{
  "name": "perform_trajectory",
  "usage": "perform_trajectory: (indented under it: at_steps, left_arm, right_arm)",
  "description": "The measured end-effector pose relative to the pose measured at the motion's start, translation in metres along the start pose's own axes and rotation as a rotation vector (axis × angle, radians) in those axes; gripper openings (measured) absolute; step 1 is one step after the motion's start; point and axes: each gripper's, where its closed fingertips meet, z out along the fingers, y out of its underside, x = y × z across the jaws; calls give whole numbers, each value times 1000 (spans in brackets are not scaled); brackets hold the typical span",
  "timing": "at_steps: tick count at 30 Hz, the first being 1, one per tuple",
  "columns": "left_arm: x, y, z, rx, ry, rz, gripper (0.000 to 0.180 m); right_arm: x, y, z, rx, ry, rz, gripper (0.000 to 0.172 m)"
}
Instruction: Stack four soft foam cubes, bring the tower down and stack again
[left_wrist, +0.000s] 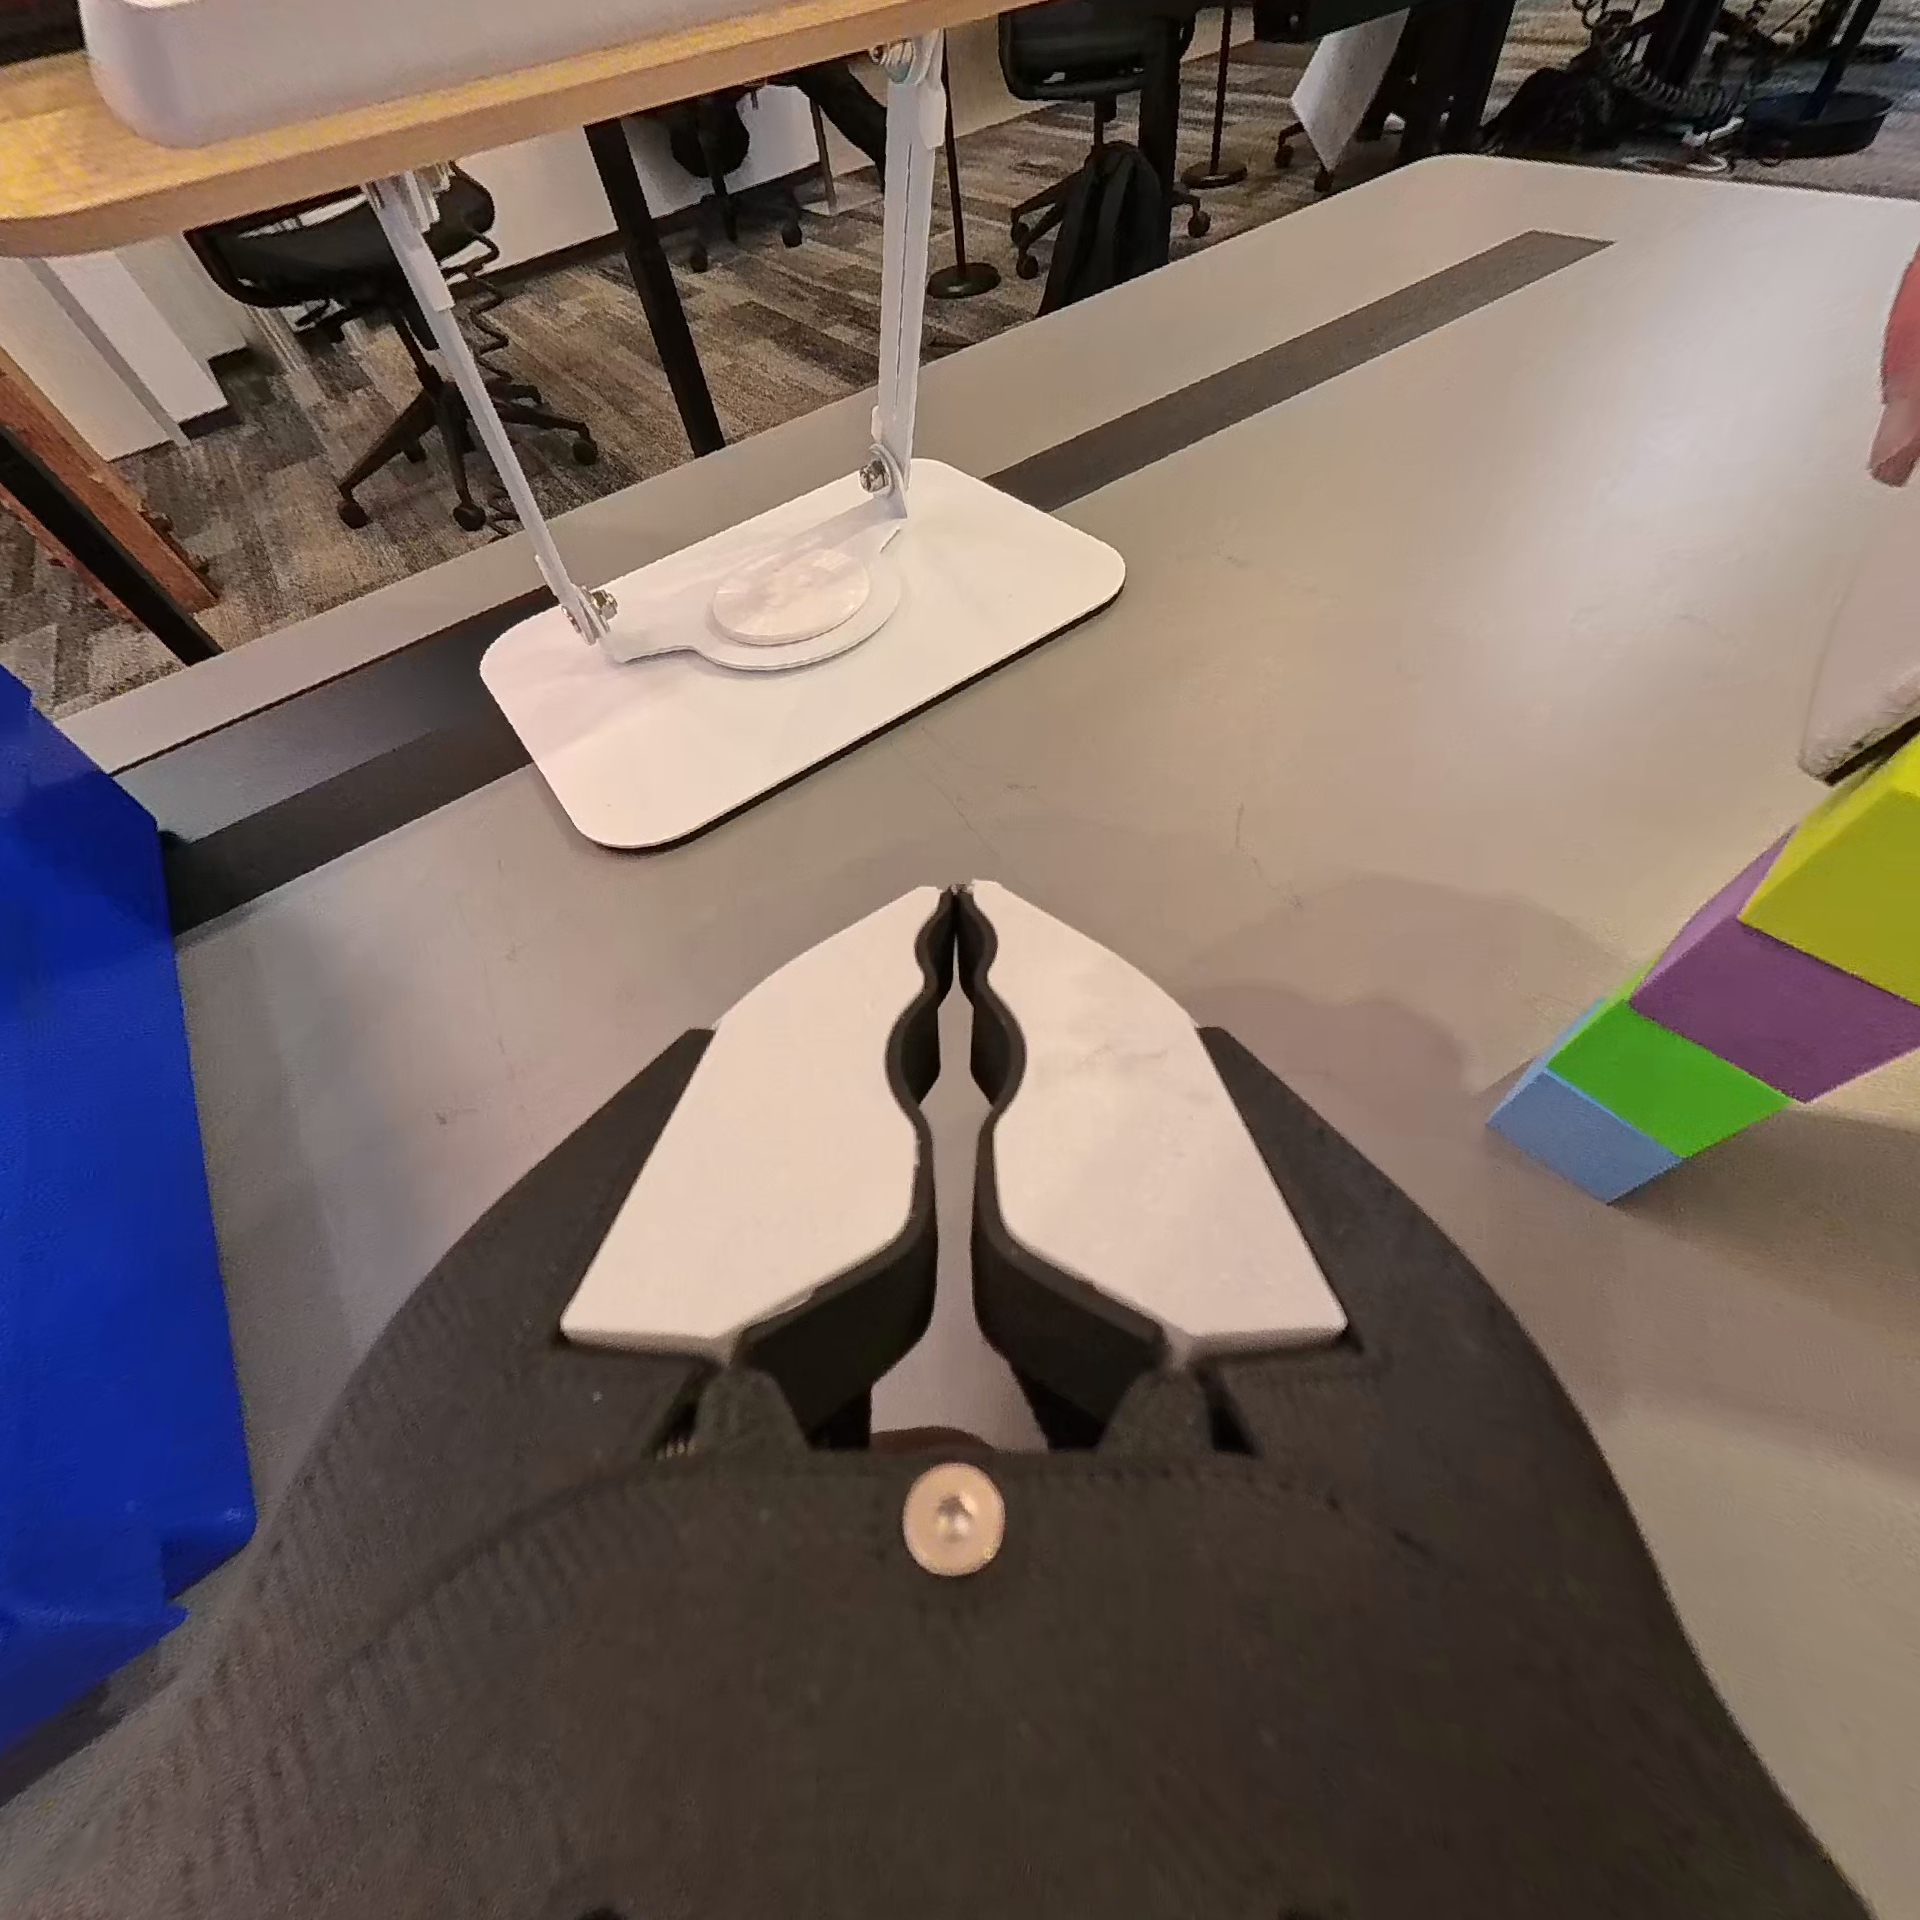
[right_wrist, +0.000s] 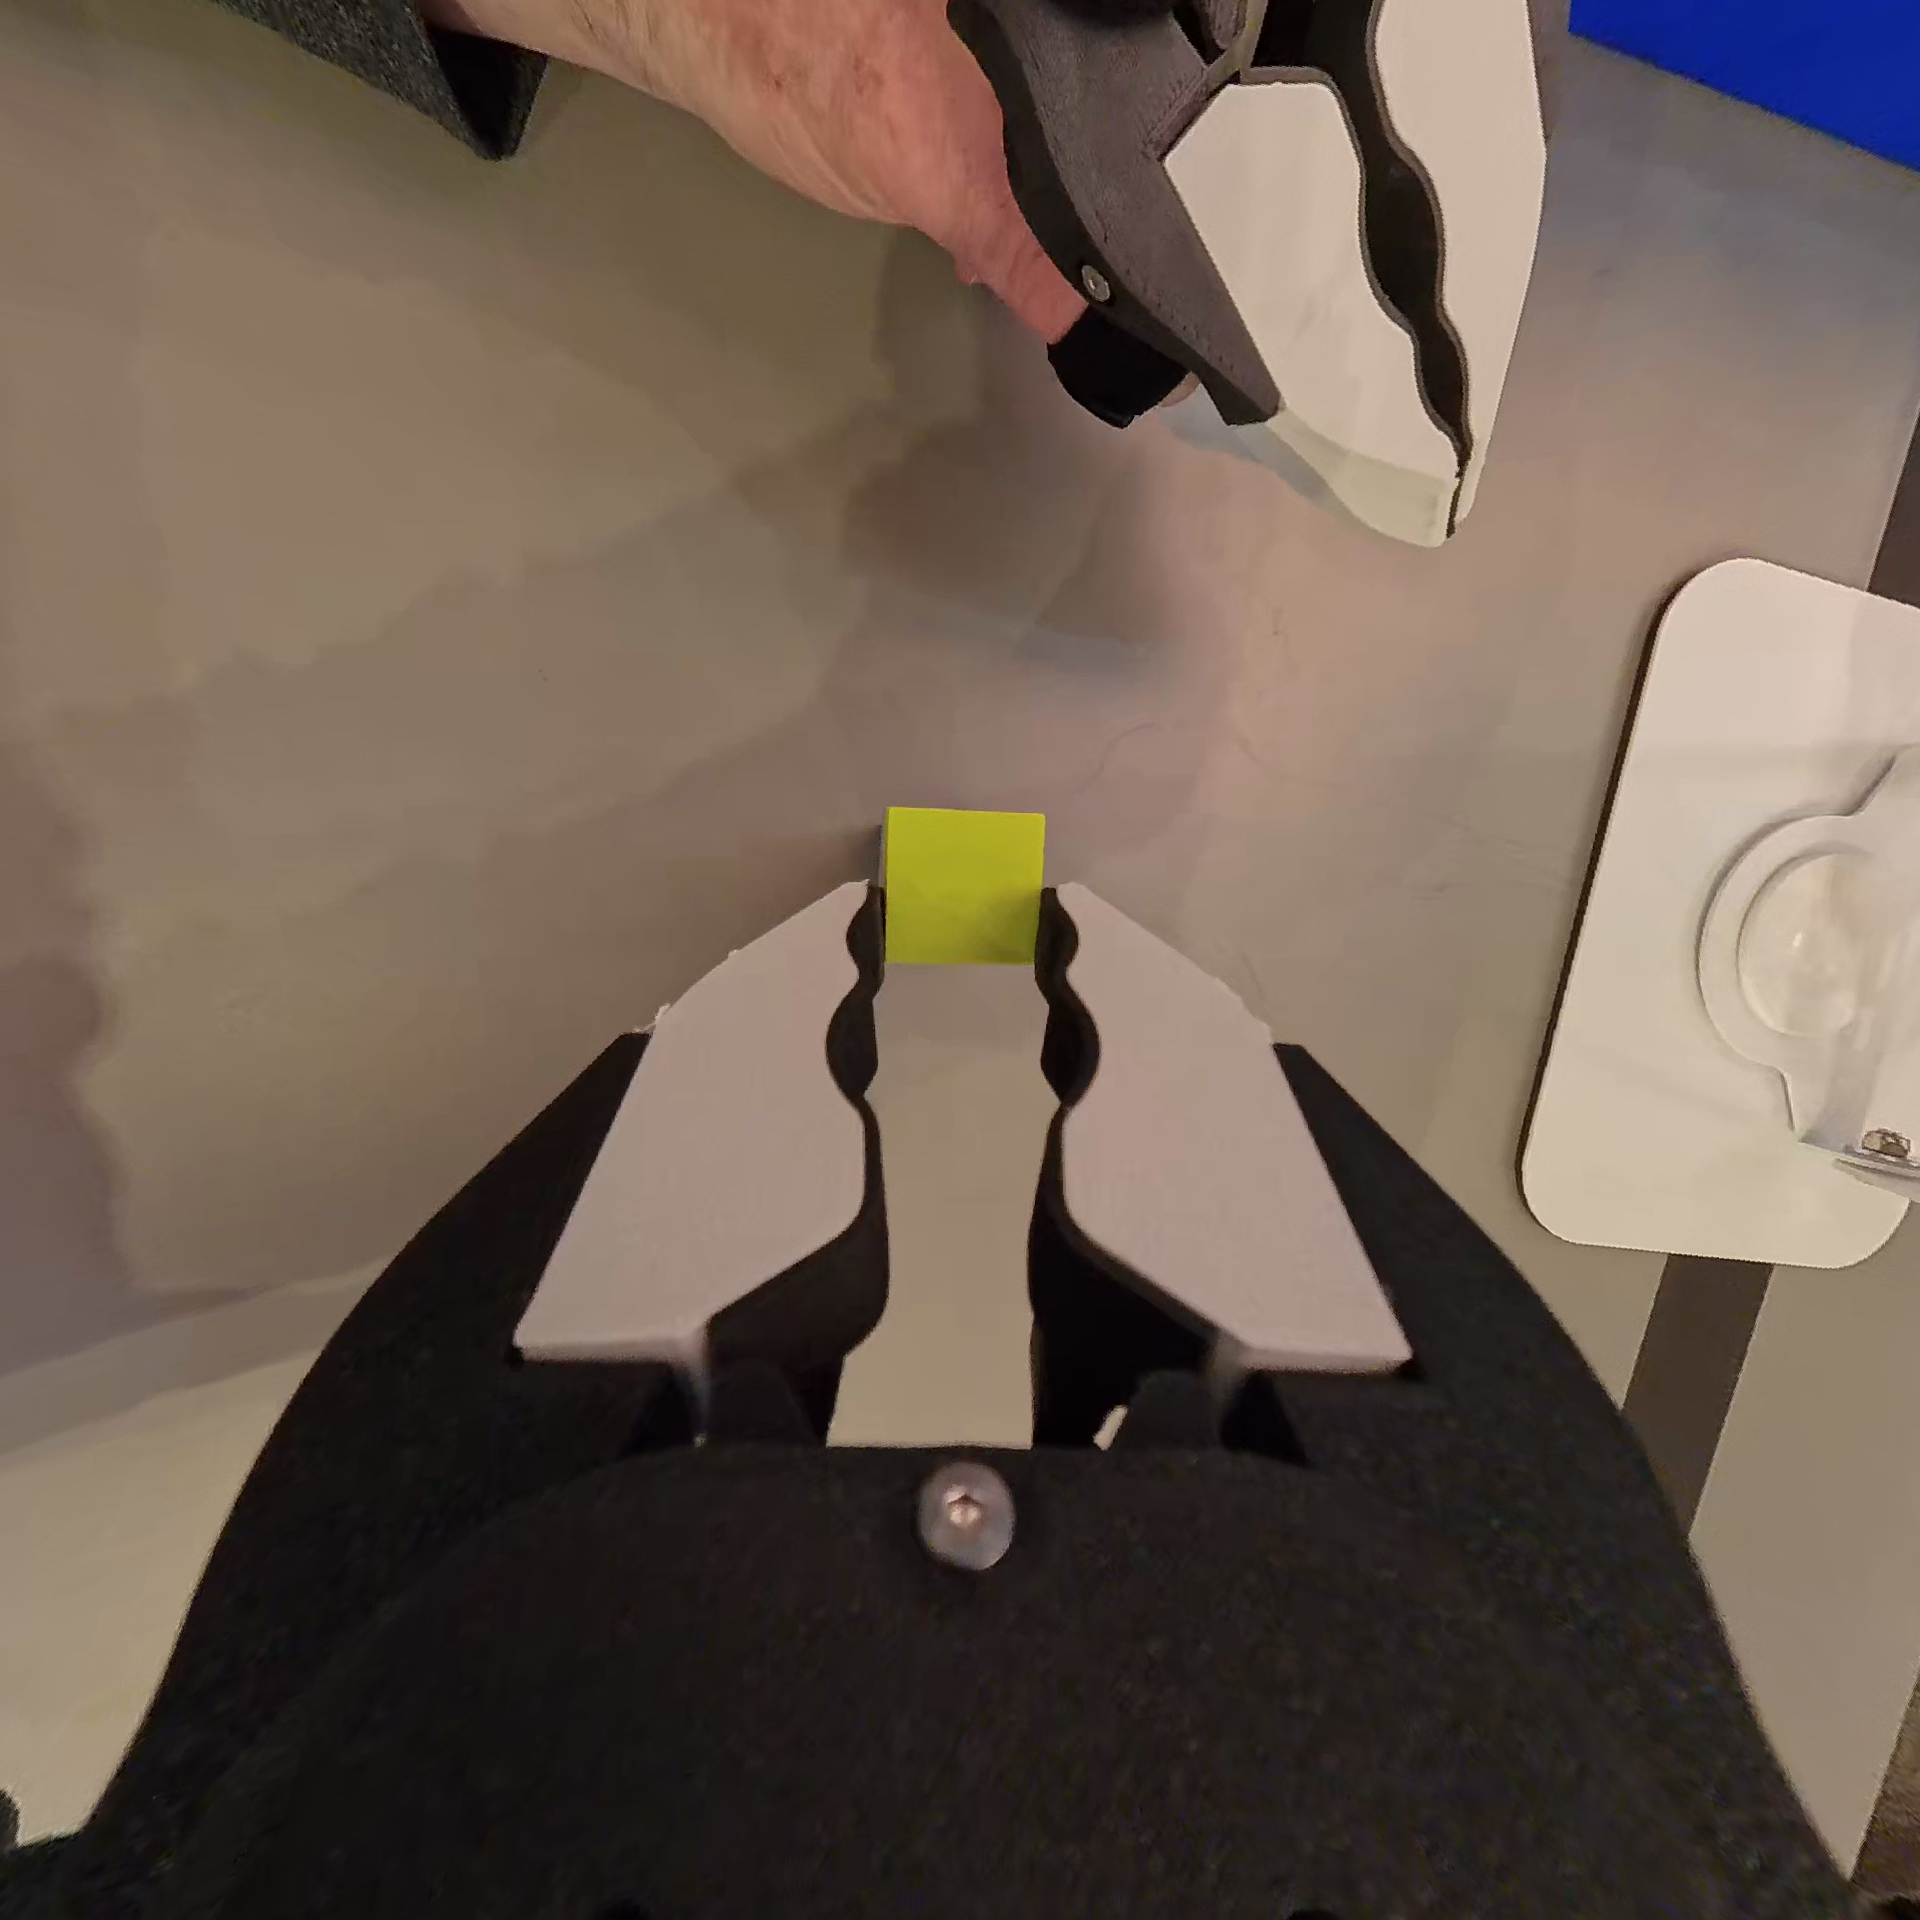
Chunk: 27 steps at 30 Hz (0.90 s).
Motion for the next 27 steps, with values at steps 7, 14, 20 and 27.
perform_trajectory:
  at_steps: [7,14,20,27]
  left_arm:
    - [0,0,0,-1,1,1,0]
    - [0,0,0,-1,0,1,0]
    - [0,0,0,-1,-3,6,0]
    - [0,0,0,2,-9,6,0]
  right_arm:
    - [4,0,-4,-1,42,20,46]
    - [6,13,-34,92,186,119,40]
    - [9,68,-35,119,383,324,14]
    - [6,139,-17,133,652,558,0]
